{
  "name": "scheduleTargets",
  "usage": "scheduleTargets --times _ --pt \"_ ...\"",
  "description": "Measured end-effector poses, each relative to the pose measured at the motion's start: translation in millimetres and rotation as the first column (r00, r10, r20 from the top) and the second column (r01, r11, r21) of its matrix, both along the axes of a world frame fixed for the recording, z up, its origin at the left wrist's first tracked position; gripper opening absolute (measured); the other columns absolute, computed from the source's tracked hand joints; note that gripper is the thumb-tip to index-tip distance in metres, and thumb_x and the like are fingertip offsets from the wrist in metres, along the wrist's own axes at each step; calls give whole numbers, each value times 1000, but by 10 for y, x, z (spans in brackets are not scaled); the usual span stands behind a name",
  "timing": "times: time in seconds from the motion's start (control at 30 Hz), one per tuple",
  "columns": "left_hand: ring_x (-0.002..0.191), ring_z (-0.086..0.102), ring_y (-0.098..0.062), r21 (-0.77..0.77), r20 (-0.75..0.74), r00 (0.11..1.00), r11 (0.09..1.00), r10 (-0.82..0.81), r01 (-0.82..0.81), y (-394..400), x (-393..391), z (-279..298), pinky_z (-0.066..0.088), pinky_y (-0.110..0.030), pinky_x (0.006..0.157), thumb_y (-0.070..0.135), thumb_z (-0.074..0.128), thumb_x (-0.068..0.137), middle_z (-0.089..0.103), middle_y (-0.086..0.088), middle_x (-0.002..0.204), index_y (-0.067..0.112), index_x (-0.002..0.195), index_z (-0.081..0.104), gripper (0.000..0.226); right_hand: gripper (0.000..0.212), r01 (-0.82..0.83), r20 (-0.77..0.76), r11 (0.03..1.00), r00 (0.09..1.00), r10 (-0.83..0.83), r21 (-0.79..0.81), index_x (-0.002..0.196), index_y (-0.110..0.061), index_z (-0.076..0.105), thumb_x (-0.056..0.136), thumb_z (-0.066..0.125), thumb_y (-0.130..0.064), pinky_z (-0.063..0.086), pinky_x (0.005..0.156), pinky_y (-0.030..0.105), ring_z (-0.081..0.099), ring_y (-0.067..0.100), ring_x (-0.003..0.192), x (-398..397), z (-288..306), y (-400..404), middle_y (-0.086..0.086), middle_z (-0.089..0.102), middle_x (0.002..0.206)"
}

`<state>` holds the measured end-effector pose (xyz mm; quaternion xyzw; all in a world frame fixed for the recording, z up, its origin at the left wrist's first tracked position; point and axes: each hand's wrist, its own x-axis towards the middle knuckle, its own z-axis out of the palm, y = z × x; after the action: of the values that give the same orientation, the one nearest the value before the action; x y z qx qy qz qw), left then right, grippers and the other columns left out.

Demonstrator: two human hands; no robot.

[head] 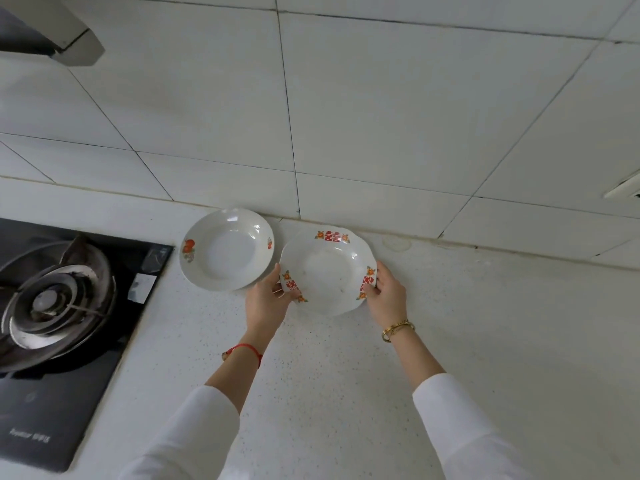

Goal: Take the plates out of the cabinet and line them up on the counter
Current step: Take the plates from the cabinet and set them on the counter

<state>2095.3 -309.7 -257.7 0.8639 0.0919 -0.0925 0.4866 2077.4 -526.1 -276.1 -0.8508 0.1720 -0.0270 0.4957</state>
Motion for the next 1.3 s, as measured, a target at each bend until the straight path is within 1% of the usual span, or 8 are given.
scheduleTargets --times 0.1,0.2,0.47,0.57,0.67,0.87,1.1,1.3 --pt "100 67 -16 11 -10 1000 1000 -17 17 -2 15 -12 53 -42 95 13 78 77 70 4 113 18 137 52 65 43 4 -8 1000 1000 -4 -11 130 -12 53 88 55 1 46 67 1 61 6 86 -5 -17 1 -2 67 100" --pt "108 66 -21 43 -47 999 999 3 -1 -1 55 -20 50 -42 99 11 76 79 68 -3 121 14 143 43 72 45 11 -19 1000 1000 -11 -9 132 -13 51 89 54 1 46 66 0 61 5 84 9 -16 10 -7 64 96" --pt "113 64 -22 134 -70 996 989 -54 63 43 95 -14 50 -46 99 19 73 83 65 -4 126 17 147 38 73 47 10 -86 1000 996 -11 -10 135 -12 48 89 56 -3 52 85 22 60 9 92 43 77 36 5 67 113" --pt "115 62 -23 190 -60 991 973 -123 132 70 50 71 50 -47 99 24 70 85 62 -4 129 16 148 35 73 49 -22 -157 999 987 17 -27 138 -10 44 90 58 -13 49 98 33 60 19 112 26 212 13 8 61 126" --pt "111 64 -18 268 -7 986 950 -166 162 128 -38 198 53 -41 94 30 66 88 63 -1 129 18 146 40 64 60 -31 -212 995 977 11 -91 145 -5 32 92 57 -22 33 112 39 39 28 136 -33 376 16 12 44 146" --pt "119 58 -25 380 106 969 910 -222 166 347 -297 552 50 -43 97 32 61 91 60 -5 133 21 140 48 52 44 -62 -133 973 991 33 -223 133 -3 46 93 55 -18 28 97 19 44 27 129 -391 808 105 13 53 135" --pt "118 58 -26 449 247 908 870 -339 203 627 -763 945 51 -41 93 28 61 91 61 -5 130 19 135 54 45 48 -24 -19 938 1000 19 -345 138 -8 42 94 52 -23 28 111 31 34 25 136 -1044 1061 202 11 48 139" --pt "117 58 -25 448 355 841 864 -408 229 820 -1240 1110 50 -44 98 23 65 89 65 -5 126 16 129 60 42 47 26 37 927 999 -13 -374 138 -8 43 94 53 -23 30 113 35 31 26 138 -1736 1247 364 10 48 139"
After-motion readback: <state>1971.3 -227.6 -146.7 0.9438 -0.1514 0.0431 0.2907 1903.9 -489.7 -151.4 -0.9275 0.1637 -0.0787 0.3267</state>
